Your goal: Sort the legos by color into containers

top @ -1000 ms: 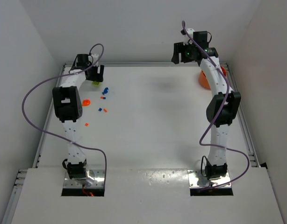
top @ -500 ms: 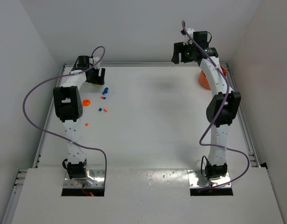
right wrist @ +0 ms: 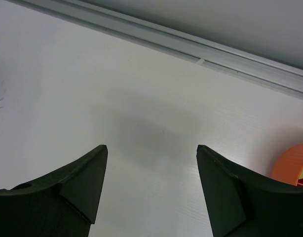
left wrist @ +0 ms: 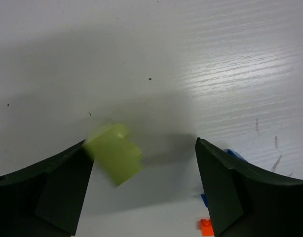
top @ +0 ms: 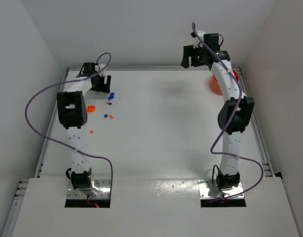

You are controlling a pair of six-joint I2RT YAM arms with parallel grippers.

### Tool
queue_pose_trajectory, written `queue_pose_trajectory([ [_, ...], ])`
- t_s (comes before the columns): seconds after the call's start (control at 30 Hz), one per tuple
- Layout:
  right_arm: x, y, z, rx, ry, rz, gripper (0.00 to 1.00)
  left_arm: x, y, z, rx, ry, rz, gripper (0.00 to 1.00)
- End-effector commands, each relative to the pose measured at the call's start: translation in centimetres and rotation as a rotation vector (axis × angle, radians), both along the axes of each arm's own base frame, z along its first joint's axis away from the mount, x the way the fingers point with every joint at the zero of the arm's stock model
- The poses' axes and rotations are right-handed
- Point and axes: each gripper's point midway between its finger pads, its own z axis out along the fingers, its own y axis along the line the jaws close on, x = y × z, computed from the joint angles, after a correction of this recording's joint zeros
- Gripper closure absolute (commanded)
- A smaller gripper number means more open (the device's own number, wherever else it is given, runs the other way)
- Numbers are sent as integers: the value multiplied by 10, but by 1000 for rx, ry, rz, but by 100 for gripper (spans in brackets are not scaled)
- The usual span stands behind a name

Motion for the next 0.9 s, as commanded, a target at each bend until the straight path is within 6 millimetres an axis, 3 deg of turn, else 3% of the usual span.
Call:
queue_pose_trajectory([
  [0.0,-1,4,28,-1,-68,14,26,4,5,20,-7,-57,34,12],
  [0.2,-1,4,28,-1,-68,14,26,3,5,18,-13,-56,40,13],
  [0.37,-2,9,28,0,-68,23,26,5,2,20,-32,-63,48,22],
  [0.6,-2,9,28,0,-68,23,26,9,3,23,-51,-77,38,35],
  [0.7,-2,9,28,0,-68,23,26,9,2,23,-52,-78,25,47],
  [0.77,-2,9,28,0,-68,23,26,7,-2,22,-68,-69,11,52],
  [0.87,-4,13,29,19,-63,37,26,-8,-13,36,-119,-75,-60,60],
])
